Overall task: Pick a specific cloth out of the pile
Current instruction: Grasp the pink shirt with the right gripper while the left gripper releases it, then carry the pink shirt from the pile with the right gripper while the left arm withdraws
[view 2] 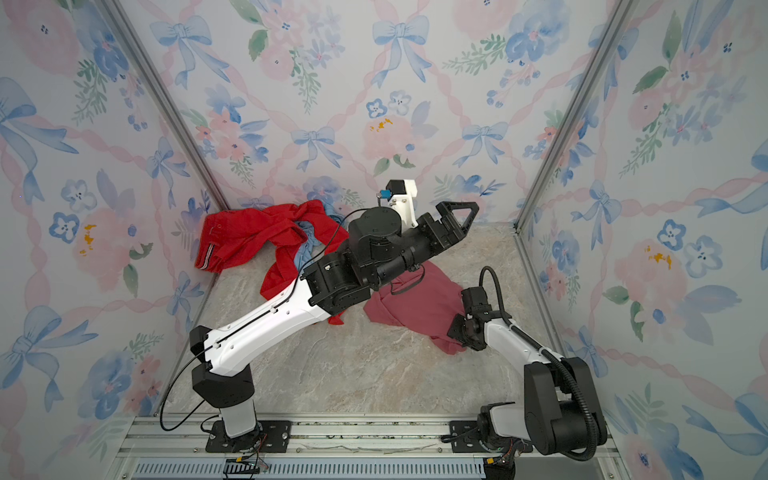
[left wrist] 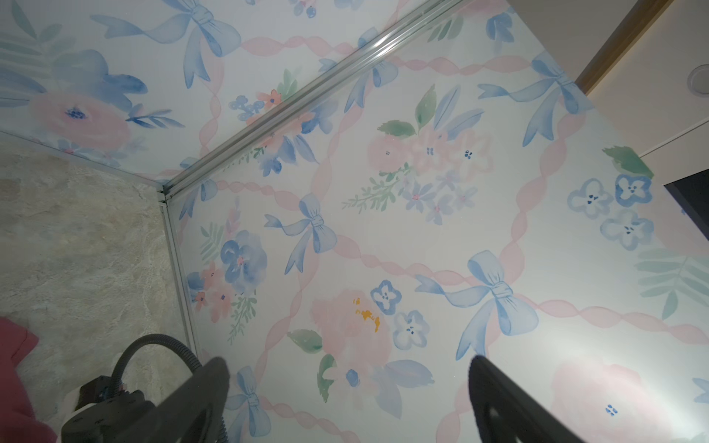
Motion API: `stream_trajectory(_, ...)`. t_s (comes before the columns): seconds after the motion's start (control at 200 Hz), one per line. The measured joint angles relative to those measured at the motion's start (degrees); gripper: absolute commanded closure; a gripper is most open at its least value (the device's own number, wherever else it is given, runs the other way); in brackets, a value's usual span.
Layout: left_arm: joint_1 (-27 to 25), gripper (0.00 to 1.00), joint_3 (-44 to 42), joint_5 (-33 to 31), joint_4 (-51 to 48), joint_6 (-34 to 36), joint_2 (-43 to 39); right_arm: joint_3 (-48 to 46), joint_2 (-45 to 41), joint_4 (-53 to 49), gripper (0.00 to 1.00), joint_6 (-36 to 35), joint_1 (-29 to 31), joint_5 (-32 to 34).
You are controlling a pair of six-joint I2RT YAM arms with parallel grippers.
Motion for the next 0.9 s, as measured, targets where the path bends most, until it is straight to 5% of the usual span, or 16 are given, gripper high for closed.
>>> stream_trajectory(0.065, -0.13, 0.02, -0.48, -0.33, -0.17, 0.02, -0.07, -0.17, 0.68, 0.81, 1.0, 0.2, 0.0, -0.37)
stream_trajectory(0.29, 1.01, 0.02, -6.16, -0.33, -0.33, -0.04, -1.66, -0.02, 0.33, 1.2, 1.0, 0.39, 0.0, -0.61)
stream_trajectory(0.445, 6.71, 0.02, -18.12, 1.49, -0.07, 2.32, -6.19, 4.42, -4.68, -3.89, 1.0, -0.85, -0.11, 0.22)
stream_trajectory(0.655, 10.97, 0.02, -32.85, -2.08, -0.55, 23.04, -10.75, 19.87, -11.67, -11.8, 1.0, -4.07, -0.11, 0.81)
stream_trajectory(0.9, 13.79, 0.02, -39.12, -1.62, -0.68, 47.89, -11.76, 49.44, -6.82, -24.0, 1.0, -10.51, -2.25, 1.57)
